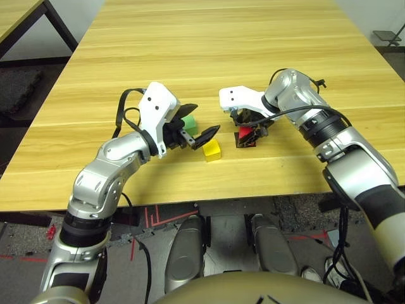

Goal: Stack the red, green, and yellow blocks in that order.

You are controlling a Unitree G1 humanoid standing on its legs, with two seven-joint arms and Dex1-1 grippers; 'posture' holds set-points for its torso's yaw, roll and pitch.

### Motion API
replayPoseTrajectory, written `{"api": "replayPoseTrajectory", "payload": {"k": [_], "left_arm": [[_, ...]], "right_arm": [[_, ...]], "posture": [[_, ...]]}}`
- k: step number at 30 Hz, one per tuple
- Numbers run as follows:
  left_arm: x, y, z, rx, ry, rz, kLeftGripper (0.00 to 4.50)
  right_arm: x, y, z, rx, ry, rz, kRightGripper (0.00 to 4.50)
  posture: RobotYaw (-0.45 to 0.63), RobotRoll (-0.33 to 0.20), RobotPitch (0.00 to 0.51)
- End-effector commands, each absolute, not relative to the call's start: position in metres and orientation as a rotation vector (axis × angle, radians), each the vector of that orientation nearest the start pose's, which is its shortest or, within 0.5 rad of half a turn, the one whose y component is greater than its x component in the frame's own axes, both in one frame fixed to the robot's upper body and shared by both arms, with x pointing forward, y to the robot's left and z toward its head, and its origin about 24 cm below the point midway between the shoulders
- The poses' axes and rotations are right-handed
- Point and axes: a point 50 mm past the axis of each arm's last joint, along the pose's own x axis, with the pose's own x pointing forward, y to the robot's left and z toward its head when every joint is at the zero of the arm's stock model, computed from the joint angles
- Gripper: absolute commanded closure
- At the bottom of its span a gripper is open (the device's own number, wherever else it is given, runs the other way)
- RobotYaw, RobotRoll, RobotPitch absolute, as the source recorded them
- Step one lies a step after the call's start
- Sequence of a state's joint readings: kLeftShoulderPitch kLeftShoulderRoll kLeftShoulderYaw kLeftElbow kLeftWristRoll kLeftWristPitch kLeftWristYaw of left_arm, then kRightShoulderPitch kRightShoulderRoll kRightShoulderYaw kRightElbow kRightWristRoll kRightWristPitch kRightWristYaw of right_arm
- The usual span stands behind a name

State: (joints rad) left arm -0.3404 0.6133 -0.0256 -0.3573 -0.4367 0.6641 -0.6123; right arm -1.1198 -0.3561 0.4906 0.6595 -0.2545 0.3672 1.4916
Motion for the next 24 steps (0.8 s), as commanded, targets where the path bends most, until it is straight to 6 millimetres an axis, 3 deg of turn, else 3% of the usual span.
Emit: {"api": "replayPoseTrajectory", "payload": {"k": [1, 5, 10, 19, 24], "left_arm": [[0.29, 0.173, 0.168, 0.342, 0.146, -0.862, 0.0], [0.303, 0.179, 0.171, 0.422, 0.217, -0.941, 0.0], [0.317, 0.186, 0.163, 0.539, 0.333, -1.018, 0.0], [0.35, 0.193, 0.15, 0.649, 0.421, -1.012, 0.0], [0.356, 0.197, 0.14, 0.647, 0.502, -1.012, 0.0]], "right_arm": [[0.373, -0.128, 0.213, -0.78, 0.48, 1.369, 0.04], [0.371, -0.179, 0.24, -0.714, 0.425, 1.276, 0.04], [0.354, -0.219, 0.25, -0.602, 0.408, 1.228, 0.04], [0.317, -0.226, 0.231, -0.44, 0.409, 1.156, 0.04], [0.308, -0.225, 0.224, -0.402, 0.412, 1.118, 0.04]], "posture": [[0.43, -0.256, 0.075], [0.38, -0.238, 0.059], [0.3, -0.213, 0.045], [0.18, -0.164, 0.039], [0.16, -0.146, 0.049]]}}
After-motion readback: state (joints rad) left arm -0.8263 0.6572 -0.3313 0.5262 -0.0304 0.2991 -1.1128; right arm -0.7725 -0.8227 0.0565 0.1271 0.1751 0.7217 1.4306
